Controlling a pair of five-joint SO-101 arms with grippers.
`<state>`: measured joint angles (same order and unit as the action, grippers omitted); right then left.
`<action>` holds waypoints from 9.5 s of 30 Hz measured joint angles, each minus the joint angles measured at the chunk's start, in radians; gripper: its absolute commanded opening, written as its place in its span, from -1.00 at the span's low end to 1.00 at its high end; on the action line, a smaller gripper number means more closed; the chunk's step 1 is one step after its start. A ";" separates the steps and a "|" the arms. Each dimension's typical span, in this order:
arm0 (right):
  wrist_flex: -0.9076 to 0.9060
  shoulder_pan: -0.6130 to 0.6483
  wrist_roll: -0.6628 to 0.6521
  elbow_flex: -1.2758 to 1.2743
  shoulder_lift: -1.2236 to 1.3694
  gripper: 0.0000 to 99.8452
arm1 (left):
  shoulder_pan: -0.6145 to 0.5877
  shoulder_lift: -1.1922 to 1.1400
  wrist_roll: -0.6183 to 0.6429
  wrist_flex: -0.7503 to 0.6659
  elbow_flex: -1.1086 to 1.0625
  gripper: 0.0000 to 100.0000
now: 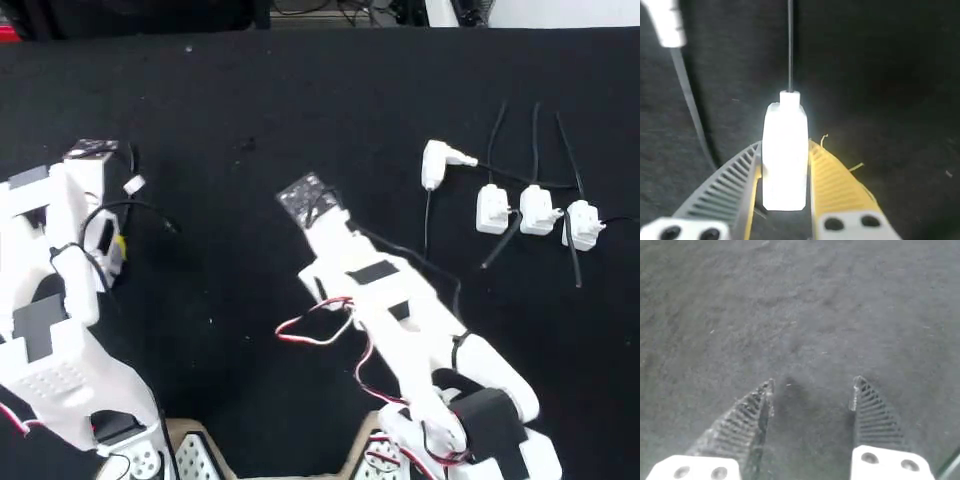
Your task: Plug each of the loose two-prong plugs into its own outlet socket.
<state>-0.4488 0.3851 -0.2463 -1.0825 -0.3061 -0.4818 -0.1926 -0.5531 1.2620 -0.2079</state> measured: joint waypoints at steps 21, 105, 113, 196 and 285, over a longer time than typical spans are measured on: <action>0.000 -0.207 0.193 0.000 -0.075 -0.56 | 0.540 0.451 0.207 0.114 -0.285 -0.79; 0.034 -0.267 0.195 0.000 -0.075 -0.56 | 0.098 0.456 0.305 -0.247 -0.583 -0.50; 0.034 -0.267 0.195 0.000 -0.075 -0.56 | 0.095 0.689 0.064 -0.210 -0.598 -0.50; 0.035 -0.267 0.195 -0.009 -0.075 -0.56 | -0.054 -0.327 0.160 -0.575 0.256 -0.94; -0.351 0.316 0.514 0.081 0.035 -0.56 | 0.373 0.560 0.830 -0.520 -0.729 -0.51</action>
<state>-0.8002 0.7012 0.2677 -1.0012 -0.2708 -0.1089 0.3675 0.2770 0.7419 -0.9367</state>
